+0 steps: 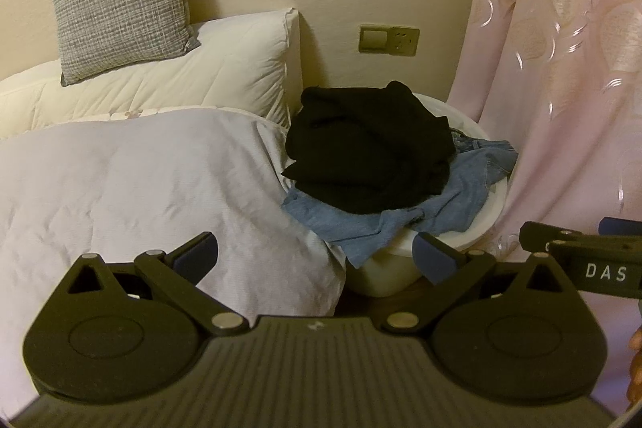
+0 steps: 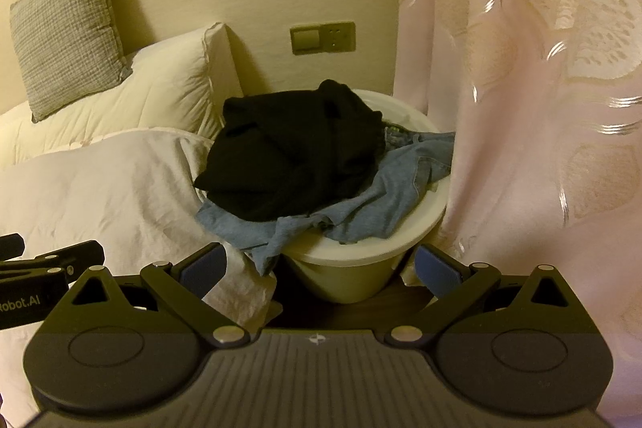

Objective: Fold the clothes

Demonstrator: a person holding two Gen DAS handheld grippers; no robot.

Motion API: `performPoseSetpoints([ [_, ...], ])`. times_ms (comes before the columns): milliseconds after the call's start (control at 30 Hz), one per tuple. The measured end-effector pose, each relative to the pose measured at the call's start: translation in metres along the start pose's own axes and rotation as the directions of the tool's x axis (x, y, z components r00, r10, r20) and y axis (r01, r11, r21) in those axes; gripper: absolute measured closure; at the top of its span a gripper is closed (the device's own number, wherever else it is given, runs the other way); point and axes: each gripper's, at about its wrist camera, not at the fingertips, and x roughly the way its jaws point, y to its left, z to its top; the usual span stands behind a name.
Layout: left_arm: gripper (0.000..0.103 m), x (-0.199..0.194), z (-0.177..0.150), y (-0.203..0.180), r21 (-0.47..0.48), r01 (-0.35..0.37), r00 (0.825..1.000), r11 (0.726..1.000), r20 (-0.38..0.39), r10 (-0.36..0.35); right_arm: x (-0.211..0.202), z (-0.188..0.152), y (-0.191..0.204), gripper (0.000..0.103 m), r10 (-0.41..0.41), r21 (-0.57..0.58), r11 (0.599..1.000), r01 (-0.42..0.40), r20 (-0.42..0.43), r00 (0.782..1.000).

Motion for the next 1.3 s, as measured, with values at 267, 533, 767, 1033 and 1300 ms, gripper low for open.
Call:
performPoseSetpoints([
  [267, 0.001, 0.003, 0.003, 0.001, -0.004, 0.003, 1.0, 1.0, 0.004, -0.003, 0.004, 0.004, 0.002, 0.0, -0.005, -0.001, 1.0, 0.005, 0.006, 1.0],
  [533, 0.001, 0.006, 0.007, 0.004, -0.002, 0.009, 1.0, 1.0, 0.006, -0.009, 0.007, 0.005, 0.004, 0.0, -0.013, -0.004, 1.0, 0.013, 0.01, 1.0],
  [767, 0.001, 0.011, 0.009, 0.006, 0.0, 0.01, 1.0, 1.0, 0.004, -0.01, 0.01, 0.008, 0.007, 0.0, -0.017, -0.01, 1.0, 0.018, 0.011, 1.0],
  [1033, 0.001, 0.016, 0.009, 0.013, 0.008, 0.02, 1.0, 1.0, 0.003, -0.02, 0.014, 0.009, 0.013, 0.0, -0.026, -0.008, 1.0, 0.026, 0.011, 1.0],
  [1300, 0.001, 0.026, 0.011, 0.019, 0.03, 0.03, 0.999, 0.999, -0.013, -0.03, 0.021, 0.013, 0.019, 0.0, -0.032, -0.004, 0.999, 0.032, -0.003, 0.999],
])
